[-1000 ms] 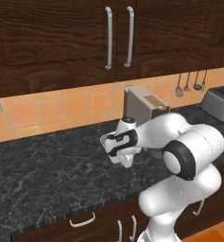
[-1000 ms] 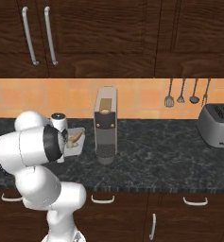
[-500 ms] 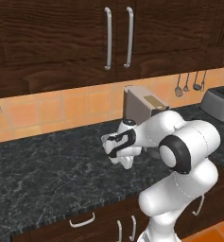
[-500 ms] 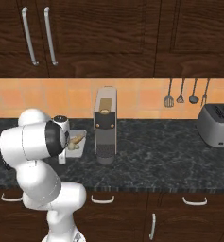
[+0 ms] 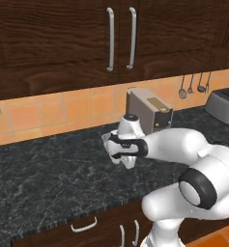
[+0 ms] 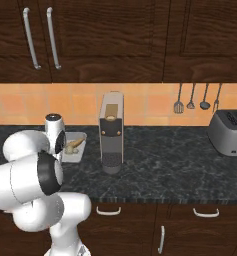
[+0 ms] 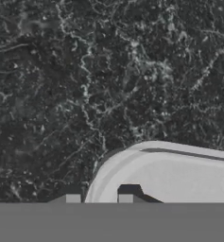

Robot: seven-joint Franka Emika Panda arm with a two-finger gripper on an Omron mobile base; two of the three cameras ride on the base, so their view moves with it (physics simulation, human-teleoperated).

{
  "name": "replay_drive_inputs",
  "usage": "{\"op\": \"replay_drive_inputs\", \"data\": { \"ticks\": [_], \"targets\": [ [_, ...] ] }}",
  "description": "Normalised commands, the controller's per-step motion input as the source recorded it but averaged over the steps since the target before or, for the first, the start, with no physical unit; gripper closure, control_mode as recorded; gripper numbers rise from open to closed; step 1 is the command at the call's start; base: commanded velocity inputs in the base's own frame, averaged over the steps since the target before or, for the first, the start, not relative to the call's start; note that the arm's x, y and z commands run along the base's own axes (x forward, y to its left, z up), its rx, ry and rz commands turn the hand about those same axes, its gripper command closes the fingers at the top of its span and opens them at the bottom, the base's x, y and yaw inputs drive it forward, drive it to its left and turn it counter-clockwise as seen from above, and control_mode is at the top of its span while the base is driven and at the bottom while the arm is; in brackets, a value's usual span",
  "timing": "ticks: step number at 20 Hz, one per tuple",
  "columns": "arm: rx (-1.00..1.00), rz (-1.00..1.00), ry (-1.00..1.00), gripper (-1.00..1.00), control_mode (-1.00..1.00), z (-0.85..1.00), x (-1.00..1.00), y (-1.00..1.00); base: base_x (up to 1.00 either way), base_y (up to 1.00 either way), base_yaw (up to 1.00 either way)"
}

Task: Take the meat container that has the steak and place it on the second highest rack of the freezer. Then take the vegetable container that has the sweet potato and mushroom and place it on the highest rack of the freezer.

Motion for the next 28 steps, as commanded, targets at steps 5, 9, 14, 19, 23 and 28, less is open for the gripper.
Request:
{"op": "replay_drive_inputs", "data": {
  "ticks": [5, 9, 14, 19, 23, 28],
  "targets": [
    [-0.16, 0.0, 0.14, 1.0, -1.0, 1.0, -0.74, 0.13, 0.0, 0.0, 0.0],
    [-0.13, 0.0, 0.0, 1.0, -1.0, 0.63, -1.0, 0.0, 0.0, 0.0, 0.0],
    [-0.05, -0.07, -0.07, 1.0, -1.0, 0.42, -1.0, -0.28, 0.0, 0.0, 0.0],
    [0.04, -0.04, -0.41, 1.0, -1.0, 0.07, -1.0, -0.76, 0.0, 0.0, 0.0],
    [0.03, 0.12, -0.21, 1.0, -1.0, 0.0, -0.95, -0.76, 0.0, 0.0, 0.0],
    [0.0, 0.3, -0.06, 1.0, -1.0, -0.02, -0.54, -0.37, 0.0, 0.0, 0.0]
  ]
}}
